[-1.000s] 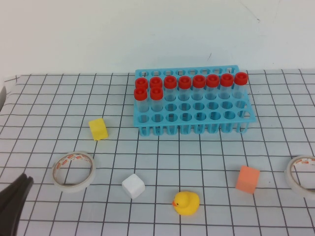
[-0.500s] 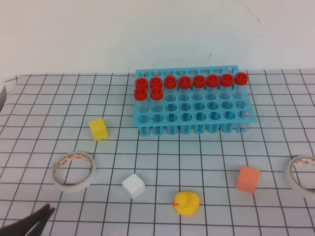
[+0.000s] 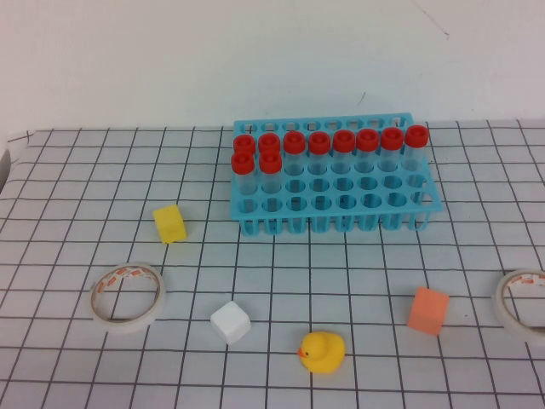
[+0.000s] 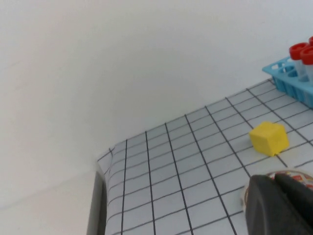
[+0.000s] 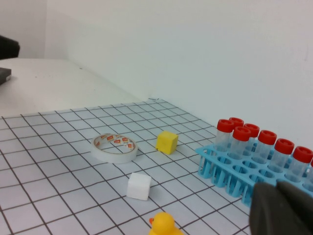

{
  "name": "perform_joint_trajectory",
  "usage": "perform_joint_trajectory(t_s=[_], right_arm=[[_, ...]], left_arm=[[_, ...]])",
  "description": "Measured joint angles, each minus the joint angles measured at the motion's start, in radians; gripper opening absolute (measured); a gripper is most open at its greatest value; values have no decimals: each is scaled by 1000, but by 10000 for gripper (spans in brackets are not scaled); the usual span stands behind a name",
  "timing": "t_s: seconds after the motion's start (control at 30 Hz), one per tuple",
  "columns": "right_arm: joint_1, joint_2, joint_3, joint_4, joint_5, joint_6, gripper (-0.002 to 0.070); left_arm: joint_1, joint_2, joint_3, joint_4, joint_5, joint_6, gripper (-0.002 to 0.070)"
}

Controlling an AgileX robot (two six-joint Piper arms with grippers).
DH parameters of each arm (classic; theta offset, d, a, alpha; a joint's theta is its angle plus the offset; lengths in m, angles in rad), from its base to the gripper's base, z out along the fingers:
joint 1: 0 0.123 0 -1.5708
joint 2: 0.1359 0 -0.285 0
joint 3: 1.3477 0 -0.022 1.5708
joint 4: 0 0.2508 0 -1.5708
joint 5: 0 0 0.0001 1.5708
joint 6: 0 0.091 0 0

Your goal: Place the test tubes

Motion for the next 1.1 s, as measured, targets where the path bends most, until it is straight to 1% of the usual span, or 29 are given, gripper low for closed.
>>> perform_joint_trajectory(t_s=[0.1, 0.23, 0.43, 0.6, 0.87, 1.1], right_arm=[[0, 0, 0, 0, 0, 0, -1], [0, 0, 0, 0, 0, 0, -1], [0, 0, 0, 0, 0, 0, -1], [0, 0, 1, 0, 0, 0, -1], [0, 0, 1, 0, 0, 0, -1], [0, 0, 1, 0, 0, 0, -1]], left_arm=[[49, -48, 0, -2, 88, -4, -1], [61, -107, 6, 0, 188, -6, -1], [61, -122, 81, -32, 137, -29, -1], [61, -124, 81, -41, 174, -36, -1], [61, -124, 81, -44, 302, -145, -1], [61, -124, 81, -27, 327, -231, -1]])
